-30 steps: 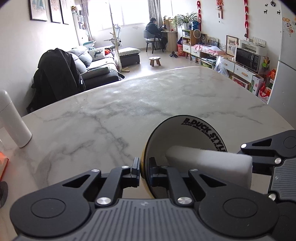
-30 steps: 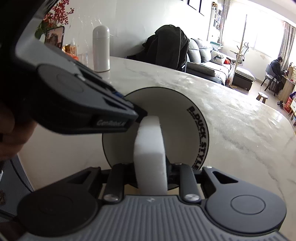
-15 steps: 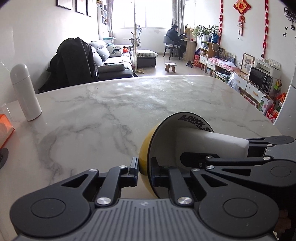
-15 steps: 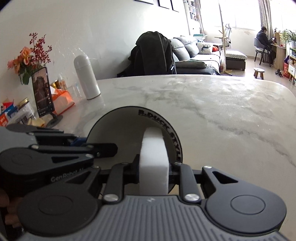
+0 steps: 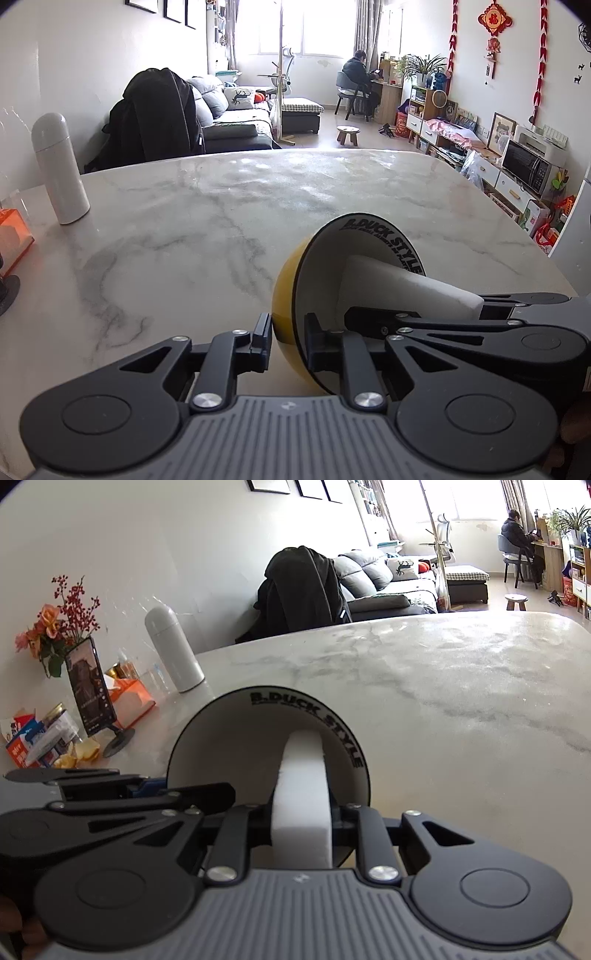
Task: Clean bowl
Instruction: 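Rotate the bowl with the left gripper while the right gripper wipes inside, then rub the white sponge around the bowl's inner wall with the right gripper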
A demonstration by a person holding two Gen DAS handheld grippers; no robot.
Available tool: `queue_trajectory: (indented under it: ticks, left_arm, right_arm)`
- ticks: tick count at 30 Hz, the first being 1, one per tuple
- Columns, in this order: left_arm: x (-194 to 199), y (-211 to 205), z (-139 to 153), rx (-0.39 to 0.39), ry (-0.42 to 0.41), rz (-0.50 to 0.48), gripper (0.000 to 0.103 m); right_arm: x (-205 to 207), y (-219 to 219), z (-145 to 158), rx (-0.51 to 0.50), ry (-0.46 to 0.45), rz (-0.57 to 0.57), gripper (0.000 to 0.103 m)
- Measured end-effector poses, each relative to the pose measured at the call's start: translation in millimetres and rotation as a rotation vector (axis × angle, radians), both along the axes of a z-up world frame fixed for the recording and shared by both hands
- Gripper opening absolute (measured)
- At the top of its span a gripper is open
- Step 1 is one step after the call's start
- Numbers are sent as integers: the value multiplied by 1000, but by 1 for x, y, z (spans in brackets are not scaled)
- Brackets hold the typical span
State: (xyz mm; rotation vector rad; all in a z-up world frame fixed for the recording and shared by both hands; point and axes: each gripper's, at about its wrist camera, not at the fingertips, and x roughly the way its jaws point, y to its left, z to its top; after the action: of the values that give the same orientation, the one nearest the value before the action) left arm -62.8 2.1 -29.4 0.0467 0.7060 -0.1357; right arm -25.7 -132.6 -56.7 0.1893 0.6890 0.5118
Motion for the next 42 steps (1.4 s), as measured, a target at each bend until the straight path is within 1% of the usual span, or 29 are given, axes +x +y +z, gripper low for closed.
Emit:
queue_trajectory:
  ticks: [5,9,13,16,18,34,42]
  left_arm:
    - [4,0,1,-4,-1,-10,20]
    - [4,-4,2,8,-5,-12,21]
    - [3,-6,1,18,-8,-10,22]
    - [2,-10,2,29,-14,-18,23]
    - [2,-11,3,30,-14,-20,23]
    - [5,-14,7,26,-15,-26,23]
    - [9,-23,8,59,-19,-27,22]
  right_arm:
    - [4,-4,-1,25,21,-3,21]
    - [2,-5,7,11,-23,-29,21]
    - [0,-6,7,10,-31,-33,21]
    - [3,-7,1,-2,-4,-40,21]
    - [5,-9,-3,18,15,-41,21]
    - [6,-17,-8,61,32,-70,20]
    - [7,-20,-6,63,40,-83,21]
